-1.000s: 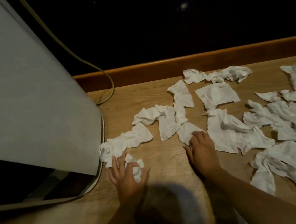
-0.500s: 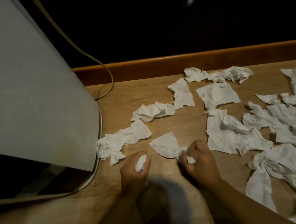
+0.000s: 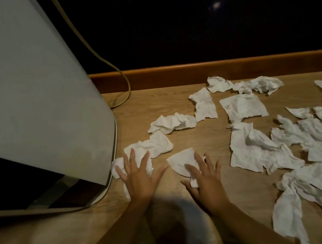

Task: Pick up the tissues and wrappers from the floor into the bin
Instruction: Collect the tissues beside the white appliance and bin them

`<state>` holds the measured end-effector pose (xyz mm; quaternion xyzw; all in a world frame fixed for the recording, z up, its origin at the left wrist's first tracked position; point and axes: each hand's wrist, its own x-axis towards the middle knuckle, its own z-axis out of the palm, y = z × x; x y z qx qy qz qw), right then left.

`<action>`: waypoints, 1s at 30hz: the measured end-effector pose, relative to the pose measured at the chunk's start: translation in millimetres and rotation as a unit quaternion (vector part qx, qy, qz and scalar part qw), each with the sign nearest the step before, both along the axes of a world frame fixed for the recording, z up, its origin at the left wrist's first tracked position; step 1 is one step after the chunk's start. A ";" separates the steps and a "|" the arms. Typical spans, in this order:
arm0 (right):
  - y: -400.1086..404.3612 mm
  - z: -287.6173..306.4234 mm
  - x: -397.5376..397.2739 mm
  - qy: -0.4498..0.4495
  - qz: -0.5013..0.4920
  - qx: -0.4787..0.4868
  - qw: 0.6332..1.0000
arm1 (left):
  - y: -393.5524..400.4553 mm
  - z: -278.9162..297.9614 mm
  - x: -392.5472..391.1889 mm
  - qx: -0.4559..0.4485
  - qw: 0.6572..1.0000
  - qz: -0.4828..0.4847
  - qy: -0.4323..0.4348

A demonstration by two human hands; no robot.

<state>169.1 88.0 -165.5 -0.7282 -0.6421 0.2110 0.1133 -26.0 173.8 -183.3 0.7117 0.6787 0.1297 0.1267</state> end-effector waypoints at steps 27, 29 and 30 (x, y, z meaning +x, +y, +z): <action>153.0 13.8 6.4 -0.069 0.115 -0.063 0.989 | 37.0 -5.6 26.6 0.063 0.991 -0.046 -0.107; 137.9 7.0 8.1 -0.036 0.104 -0.017 0.994 | 38.8 -7.7 28.5 0.077 0.988 -0.037 -0.126; 129.2 6.1 10.3 -0.002 0.086 0.006 0.996 | 39.4 -7.1 29.1 0.064 0.988 -0.026 -0.142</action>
